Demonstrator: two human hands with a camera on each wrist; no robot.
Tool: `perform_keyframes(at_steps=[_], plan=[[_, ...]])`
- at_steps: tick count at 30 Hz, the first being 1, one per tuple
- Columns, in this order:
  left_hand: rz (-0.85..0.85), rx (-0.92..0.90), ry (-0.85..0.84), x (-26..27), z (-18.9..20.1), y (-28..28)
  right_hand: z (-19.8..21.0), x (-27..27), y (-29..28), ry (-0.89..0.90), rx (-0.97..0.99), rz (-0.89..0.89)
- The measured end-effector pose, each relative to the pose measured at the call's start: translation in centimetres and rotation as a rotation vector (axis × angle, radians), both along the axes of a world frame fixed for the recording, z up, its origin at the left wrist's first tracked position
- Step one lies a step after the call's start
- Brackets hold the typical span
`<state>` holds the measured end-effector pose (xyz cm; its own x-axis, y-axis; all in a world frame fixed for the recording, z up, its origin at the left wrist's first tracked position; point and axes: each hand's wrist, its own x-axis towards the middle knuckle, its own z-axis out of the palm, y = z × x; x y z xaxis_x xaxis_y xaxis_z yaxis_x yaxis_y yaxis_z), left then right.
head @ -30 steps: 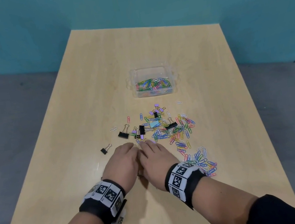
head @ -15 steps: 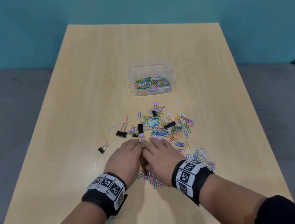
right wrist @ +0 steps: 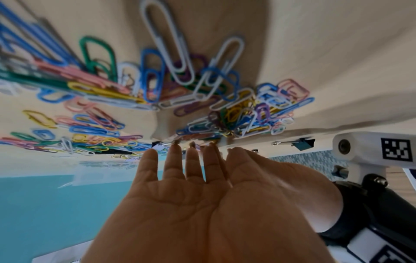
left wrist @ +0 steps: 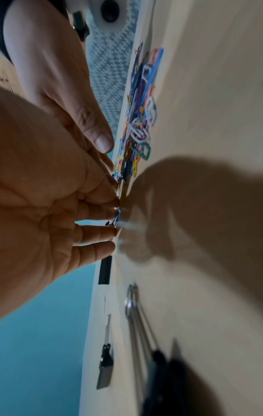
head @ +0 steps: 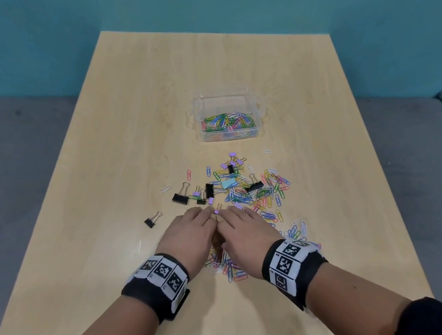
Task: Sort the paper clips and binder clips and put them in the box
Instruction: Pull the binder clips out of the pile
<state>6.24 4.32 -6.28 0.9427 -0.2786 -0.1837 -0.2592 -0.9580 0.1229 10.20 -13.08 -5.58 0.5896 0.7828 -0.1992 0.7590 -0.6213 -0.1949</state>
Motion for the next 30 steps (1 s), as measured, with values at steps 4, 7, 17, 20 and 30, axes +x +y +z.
perform_keyframes(at_steps=[4,7,17,20,30], plan=[[0.007,0.003,-0.023,-0.6,0.0,-0.1,0.1,-0.3,-0.4,-0.010,0.013,0.017],[0.024,-0.003,0.001,-1.3,-0.4,-0.2,0.3,-0.3,0.0,0.022,-0.019,0.039],[0.078,-0.108,-0.028,-1.9,0.4,-0.7,0.5,0.4,1.3,0.012,-0.071,-0.006],[0.059,-0.116,-0.038,-2.1,1.1,-0.5,1.0,1.4,2.2,0.001,-0.110,-0.015],[0.090,-0.017,0.131,-3.5,0.0,-0.8,2.2,3.1,4.4,0.069,-0.162,-0.103]])
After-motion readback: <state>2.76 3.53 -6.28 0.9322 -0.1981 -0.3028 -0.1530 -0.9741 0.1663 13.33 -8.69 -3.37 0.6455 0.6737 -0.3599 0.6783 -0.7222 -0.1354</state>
